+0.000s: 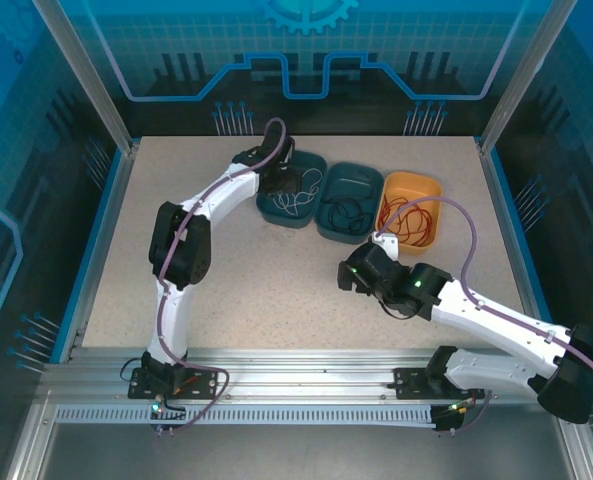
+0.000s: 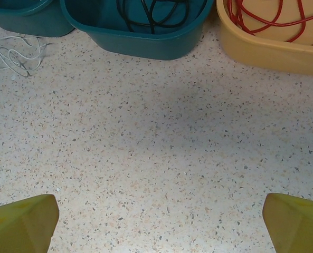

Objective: Untangle the cables

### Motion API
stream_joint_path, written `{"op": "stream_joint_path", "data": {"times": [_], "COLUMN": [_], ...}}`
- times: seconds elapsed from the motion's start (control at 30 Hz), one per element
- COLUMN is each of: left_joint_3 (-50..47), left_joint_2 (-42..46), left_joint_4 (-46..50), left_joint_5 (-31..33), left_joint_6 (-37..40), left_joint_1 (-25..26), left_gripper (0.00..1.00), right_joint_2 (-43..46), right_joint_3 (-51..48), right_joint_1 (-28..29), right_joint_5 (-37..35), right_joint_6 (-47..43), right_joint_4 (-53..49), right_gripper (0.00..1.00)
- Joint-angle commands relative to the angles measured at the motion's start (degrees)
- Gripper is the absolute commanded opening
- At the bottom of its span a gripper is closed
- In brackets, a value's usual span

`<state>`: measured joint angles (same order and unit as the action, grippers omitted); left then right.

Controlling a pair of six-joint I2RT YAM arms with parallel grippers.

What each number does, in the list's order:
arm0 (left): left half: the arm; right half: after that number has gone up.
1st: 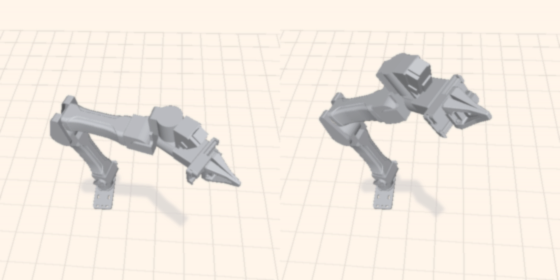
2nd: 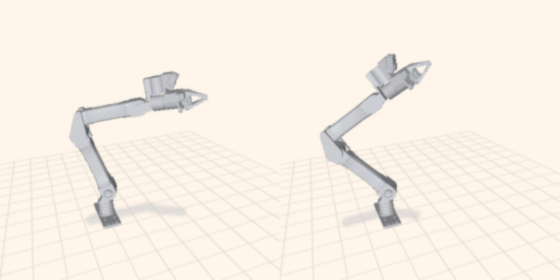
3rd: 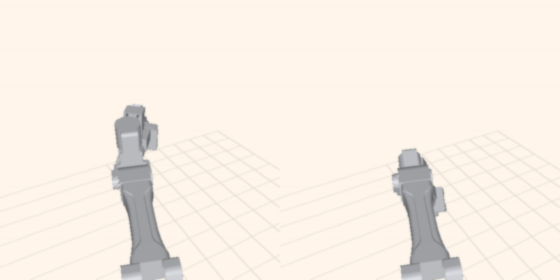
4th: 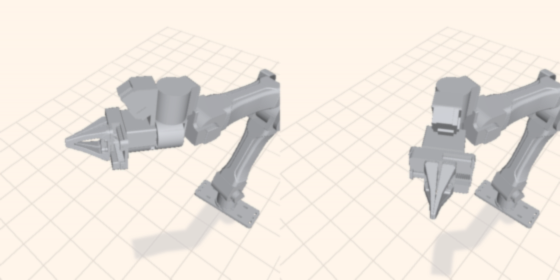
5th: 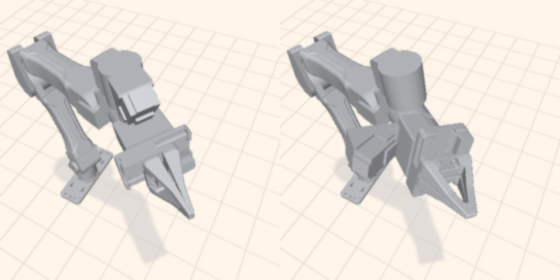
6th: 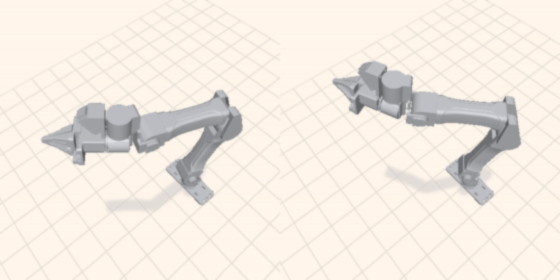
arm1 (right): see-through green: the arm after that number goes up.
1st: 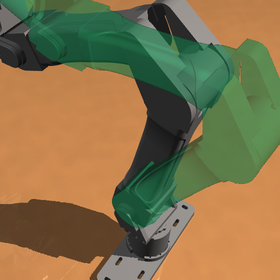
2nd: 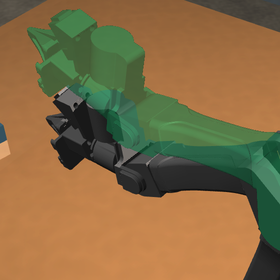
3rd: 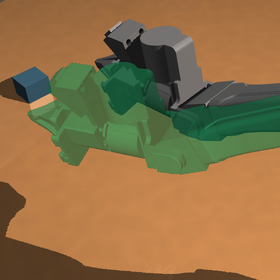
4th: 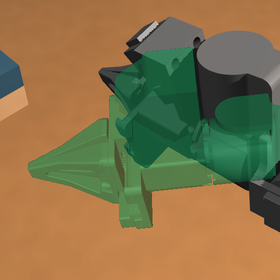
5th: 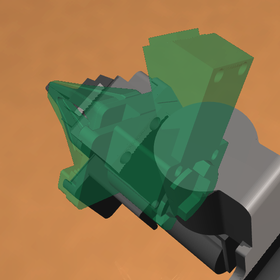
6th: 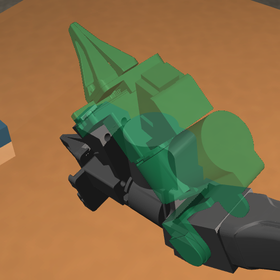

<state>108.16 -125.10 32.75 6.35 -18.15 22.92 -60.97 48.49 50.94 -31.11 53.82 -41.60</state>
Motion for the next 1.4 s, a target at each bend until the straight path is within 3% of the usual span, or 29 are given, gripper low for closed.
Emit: {"op": "stream_joint_path", "data": {"times": [0.0,0.1,0.23,0.57,0.83,1.17,1.37], "left_joint_3": [1.29,0.68,-2.95,-25.46,-44.75,-46.51,-47.48], "left_joint_2": [4.97,7.58,11.74,25.07,27.21,23.77,25.83], "left_joint_4": [1.51,2.28,1.85,-3.35,-18.96,-25.07,-23.54], "left_joint_5": [-2.16,-1.96,-1.8,0.1,-2.78,-3.49,-1.33], "left_joint_6": [0.2,0.29,-0.14,-4.9,-11.16,-10.6,-9.01], "left_joint_1": [0.39,0.46,0.55,2.38,2.94,2.82,1.2], "left_gripper": [0.67,0.79,0.85,0.89,0.9,0.79,0.62], "right_joint_2": [0.5,0.11,-0.42,-0.76,-1.26,-1.24,-3.14], "right_joint_3": [0.55,0.73,1.04,0.83,0.47,-0.41,0.78], "right_joint_1": [-0.34,-0.51,-0.85,-1.49,-1.8,-1.82,-1.75], "right_joint_5": [-1.32,-1.32,-0.97,-0.47,-0.86,-0.43,0.11], "right_joint_6": [0.44,0.04,-0.54,-1.09,-0.85,-0.6,-1.19], "right_joint_4": [-1.68,-1.48,-1.46,-0.87,-1.02,-0.04,-0.14], "right_gripper": [1.0,1.0,1.0,1.0,1.0,1.0,1.0]}}
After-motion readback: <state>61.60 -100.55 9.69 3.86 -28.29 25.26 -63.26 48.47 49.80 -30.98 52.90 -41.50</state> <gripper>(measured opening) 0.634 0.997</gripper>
